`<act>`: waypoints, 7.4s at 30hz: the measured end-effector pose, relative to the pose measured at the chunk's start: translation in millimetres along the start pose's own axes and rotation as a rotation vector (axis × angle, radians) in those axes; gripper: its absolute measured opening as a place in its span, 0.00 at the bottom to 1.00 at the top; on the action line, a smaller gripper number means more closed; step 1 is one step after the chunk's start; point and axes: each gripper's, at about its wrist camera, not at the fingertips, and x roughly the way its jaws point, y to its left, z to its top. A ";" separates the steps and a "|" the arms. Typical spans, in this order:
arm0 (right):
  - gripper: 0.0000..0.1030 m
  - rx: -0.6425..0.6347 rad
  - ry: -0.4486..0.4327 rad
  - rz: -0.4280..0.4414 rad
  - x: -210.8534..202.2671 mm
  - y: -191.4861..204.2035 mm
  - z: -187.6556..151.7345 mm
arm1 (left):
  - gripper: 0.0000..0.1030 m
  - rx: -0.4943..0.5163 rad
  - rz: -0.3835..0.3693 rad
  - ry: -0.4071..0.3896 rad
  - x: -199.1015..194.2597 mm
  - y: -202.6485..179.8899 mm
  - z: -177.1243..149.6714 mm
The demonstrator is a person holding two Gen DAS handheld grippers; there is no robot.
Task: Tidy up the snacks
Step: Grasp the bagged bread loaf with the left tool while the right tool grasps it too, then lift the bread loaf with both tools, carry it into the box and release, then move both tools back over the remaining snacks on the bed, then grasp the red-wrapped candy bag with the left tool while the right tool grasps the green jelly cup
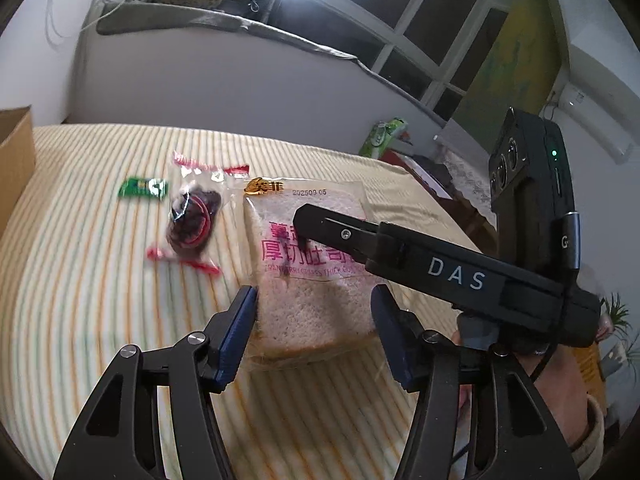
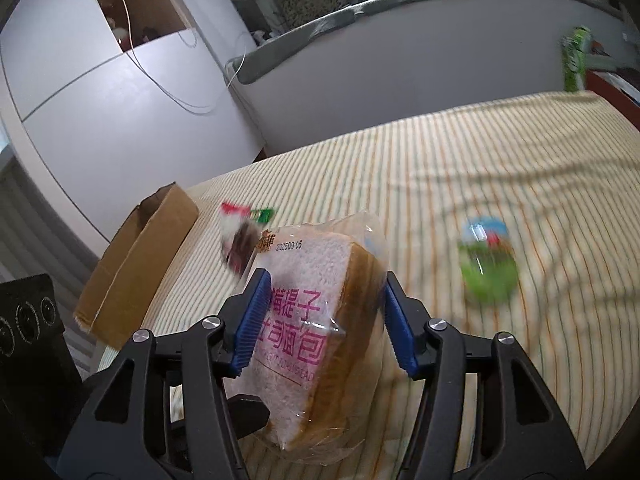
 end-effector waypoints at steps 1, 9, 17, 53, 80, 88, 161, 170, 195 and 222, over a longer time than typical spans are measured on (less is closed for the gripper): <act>0.56 0.009 -0.005 -0.003 -5.6 -1.3 -7.9 | 0.55 0.010 0.001 -0.005 -3.9 -5.2 -7.2; 0.56 0.052 -0.034 -0.019 -23.9 -14.5 -25.2 | 0.55 0.073 0.030 -0.019 -9.7 -31.1 -32.9; 0.56 0.030 -0.082 -0.001 -38.0 5.7 -11.5 | 0.55 0.069 0.024 -0.060 -18.6 -41.6 -19.5; 0.56 -0.229 -0.235 0.034 -107.8 141.2 39.2 | 0.55 0.171 0.058 -0.368 -137.0 -61.9 29.9; 0.56 -0.454 -0.090 0.370 0.8 328.1 13.7 | 0.55 -0.042 0.435 -0.528 -264.5 68.1 8.2; 0.56 -0.433 -0.055 0.342 37.1 330.5 23.0 | 0.55 -0.055 0.422 -0.501 -255.4 89.8 8.8; 1.00 -0.204 -0.298 -0.309 -126.6 44.8 -20.1 | 0.78 0.254 0.393 -0.209 -94.7 -38.2 -8.6; 1.00 -0.274 -0.264 -0.357 -122.5 54.2 -25.1 | 0.78 0.244 0.378 -0.237 -101.1 -39.1 -3.8; 1.00 -0.233 0.020 -0.384 -7.3 -40.3 31.8 | 0.78 0.152 0.427 0.084 56.0 22.4 68.5; 0.35 -0.231 0.138 -0.328 26.6 -54.4 27.5 | 0.29 0.126 0.399 0.084 74.9 41.1 76.2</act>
